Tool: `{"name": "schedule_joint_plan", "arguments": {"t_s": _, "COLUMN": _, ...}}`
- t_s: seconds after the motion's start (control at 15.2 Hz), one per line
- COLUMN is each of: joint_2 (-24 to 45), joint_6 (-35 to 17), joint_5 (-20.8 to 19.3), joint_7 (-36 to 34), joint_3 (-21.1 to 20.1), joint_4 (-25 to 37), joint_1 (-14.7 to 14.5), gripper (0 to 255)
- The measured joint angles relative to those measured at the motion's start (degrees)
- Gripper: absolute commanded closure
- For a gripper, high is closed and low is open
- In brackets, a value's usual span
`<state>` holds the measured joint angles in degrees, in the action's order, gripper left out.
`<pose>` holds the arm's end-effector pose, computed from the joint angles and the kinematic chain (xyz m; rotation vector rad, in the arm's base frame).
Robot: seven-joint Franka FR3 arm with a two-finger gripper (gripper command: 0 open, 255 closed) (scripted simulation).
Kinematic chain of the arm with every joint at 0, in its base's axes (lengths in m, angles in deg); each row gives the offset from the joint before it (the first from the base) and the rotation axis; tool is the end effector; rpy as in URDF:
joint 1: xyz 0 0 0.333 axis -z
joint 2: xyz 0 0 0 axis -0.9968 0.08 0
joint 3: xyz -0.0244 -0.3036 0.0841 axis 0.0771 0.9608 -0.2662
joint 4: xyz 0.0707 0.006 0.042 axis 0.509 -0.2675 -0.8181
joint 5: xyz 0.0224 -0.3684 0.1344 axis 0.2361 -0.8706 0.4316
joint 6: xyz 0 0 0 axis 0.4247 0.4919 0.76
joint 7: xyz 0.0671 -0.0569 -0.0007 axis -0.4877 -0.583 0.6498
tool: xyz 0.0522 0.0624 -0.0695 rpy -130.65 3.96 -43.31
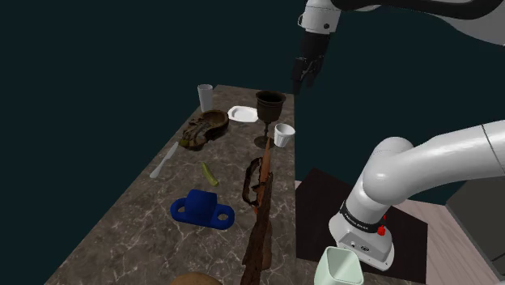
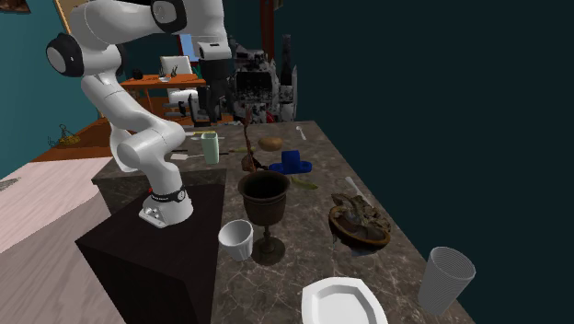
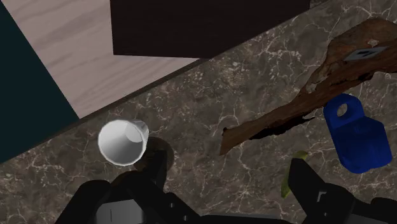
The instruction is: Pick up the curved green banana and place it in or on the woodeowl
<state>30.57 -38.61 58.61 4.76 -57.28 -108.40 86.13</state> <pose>0.3057 -0.0075 0.6244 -3.1127 0.0296 -0.0237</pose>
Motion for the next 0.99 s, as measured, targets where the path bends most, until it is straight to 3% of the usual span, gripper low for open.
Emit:
{"name": "schedule_joint_plan", "arguments": {"t_s": 0.26, "joint_2": 1.4, "joint_6": -2.7, "joint_5": 1.1, "joint_7": -2.1, "joint_3": -1.5, "joint_4": -1.7, "joint_1": -0.2, "gripper": 0}}
{"name": "schedule_joint_plan", "arguments": {"t_s": 0.99, "joint_2": 15.1, "joint_6": -20.1, "joint_5": 6.0, "joint_7": -13.4, "joint_3": -9.7, "joint_4": -6.8, "joint_1": -1.7, "gripper": 0}}
